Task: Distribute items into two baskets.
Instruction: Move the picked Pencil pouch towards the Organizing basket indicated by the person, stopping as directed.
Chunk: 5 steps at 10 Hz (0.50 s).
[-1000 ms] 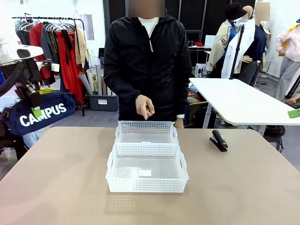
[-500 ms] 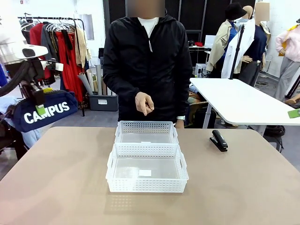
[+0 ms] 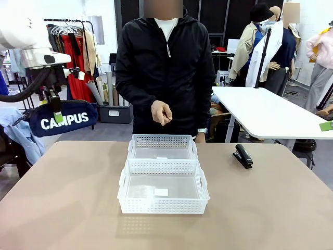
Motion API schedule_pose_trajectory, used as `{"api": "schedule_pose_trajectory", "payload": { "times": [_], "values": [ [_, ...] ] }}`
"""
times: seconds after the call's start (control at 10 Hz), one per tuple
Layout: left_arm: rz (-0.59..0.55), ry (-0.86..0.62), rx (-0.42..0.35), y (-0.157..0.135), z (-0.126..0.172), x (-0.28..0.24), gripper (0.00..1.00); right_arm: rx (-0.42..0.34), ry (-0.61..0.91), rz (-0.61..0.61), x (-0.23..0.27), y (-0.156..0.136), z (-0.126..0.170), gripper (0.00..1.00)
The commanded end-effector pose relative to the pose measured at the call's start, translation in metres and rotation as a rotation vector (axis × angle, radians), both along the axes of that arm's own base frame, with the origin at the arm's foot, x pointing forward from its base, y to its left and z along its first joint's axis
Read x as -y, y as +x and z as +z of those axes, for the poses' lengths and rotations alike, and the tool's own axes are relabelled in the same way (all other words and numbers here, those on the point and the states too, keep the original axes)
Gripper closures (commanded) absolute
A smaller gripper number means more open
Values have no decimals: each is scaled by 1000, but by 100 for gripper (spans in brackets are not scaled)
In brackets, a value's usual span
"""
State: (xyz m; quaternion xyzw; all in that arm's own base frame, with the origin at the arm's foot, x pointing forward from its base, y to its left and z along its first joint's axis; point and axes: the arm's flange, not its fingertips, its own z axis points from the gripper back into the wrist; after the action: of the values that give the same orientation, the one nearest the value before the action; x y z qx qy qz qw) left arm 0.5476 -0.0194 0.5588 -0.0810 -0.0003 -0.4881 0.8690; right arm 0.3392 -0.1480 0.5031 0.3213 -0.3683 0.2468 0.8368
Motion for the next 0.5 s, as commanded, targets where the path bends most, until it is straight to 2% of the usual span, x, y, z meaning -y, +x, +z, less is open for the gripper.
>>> {"api": "schedule_pose_trajectory", "payload": {
  "times": [0.0,0.2,0.4],
  "values": [
    [-131,-18,-17,25,9,9,100,38,17,8,1,3,2,0],
    [-231,-21,-60,42,-1,34,100,38,17,8,1,3,2,0],
    [-277,-38,-45,51,-9,55,100,38,17,8,1,3,2,0]
  ]
}}
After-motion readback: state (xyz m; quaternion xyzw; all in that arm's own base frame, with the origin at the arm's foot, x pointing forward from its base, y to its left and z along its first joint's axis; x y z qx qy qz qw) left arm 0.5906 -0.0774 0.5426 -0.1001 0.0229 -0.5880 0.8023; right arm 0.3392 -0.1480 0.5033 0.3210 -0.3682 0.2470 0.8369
